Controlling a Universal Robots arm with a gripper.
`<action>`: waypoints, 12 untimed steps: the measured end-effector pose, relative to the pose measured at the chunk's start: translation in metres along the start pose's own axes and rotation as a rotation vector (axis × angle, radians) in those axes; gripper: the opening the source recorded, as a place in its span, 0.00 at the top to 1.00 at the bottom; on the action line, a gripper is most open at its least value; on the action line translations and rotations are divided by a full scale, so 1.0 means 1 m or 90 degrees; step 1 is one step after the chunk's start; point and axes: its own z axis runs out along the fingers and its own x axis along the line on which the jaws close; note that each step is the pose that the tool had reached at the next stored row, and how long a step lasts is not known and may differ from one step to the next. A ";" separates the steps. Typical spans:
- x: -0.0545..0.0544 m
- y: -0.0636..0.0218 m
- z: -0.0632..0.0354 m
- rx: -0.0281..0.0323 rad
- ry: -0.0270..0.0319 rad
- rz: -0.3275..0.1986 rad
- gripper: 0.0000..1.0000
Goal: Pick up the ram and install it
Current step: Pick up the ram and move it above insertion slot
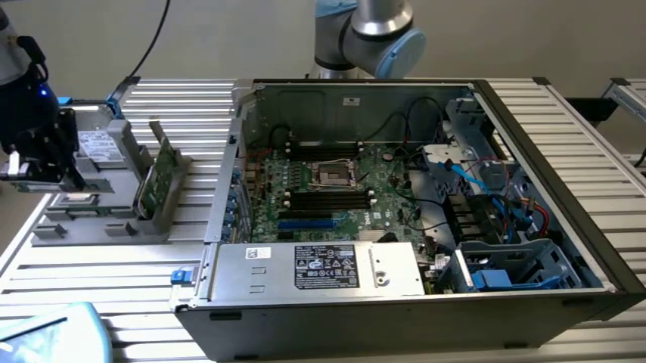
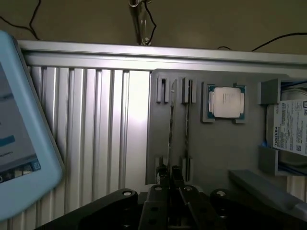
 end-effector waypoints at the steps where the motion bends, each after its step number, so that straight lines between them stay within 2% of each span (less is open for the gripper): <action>1: 0.000 -0.0025 -0.0028 -0.0012 -0.0001 -0.001 0.86; 12: 0.000 -0.0335 -0.0265 -0.0114 -0.0009 -0.009 0.86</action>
